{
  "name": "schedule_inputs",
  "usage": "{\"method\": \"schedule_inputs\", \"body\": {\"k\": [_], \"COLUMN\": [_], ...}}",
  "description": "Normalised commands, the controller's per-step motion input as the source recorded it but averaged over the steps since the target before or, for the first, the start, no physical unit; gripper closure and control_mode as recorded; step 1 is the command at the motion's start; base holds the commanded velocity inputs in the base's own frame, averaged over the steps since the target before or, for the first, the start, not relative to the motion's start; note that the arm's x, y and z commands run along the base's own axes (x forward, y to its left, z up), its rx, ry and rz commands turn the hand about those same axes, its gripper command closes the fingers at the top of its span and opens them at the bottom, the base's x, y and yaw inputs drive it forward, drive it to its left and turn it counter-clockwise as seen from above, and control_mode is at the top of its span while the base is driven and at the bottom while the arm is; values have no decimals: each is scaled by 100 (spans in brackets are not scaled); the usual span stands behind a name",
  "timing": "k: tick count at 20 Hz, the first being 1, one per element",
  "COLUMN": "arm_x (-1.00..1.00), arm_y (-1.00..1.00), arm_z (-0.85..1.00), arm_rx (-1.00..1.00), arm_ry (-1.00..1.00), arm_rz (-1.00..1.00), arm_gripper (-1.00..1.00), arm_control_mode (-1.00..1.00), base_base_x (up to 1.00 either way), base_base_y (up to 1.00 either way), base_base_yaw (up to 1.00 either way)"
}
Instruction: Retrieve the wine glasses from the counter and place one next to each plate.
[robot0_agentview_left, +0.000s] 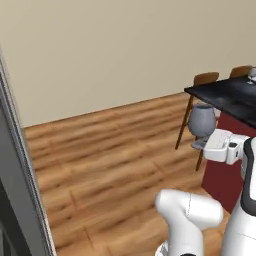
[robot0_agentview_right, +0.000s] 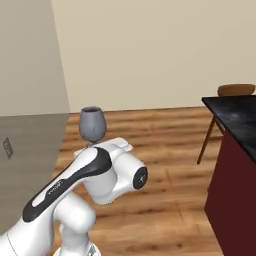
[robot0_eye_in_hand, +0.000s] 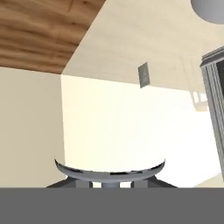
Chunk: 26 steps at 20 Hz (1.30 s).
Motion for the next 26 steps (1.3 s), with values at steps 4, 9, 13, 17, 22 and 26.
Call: {"method": "schedule_inputs", "body": {"k": [4,9,13,17,22,26], "arm_x": [0,0,0,0,0,0], "arm_y": [0,0,0,0,0,0], "arm_z": [0,0,0,0,0,0], "arm_rx": [0,0,0,0,0,0], "arm_ry": [0,0,0,0,0,0], "arm_rz": [0,0,0,0,0,0], "arm_gripper": [100,100,100,100,100,100], "arm_control_mode": [100,100,100,100,100,100], "base_base_x": [100,100,100,100,100,100], "base_base_y": [32,17,18,19,8,12], "base_base_yaw": [-7,-7,-6,-5,-4,-6]}}
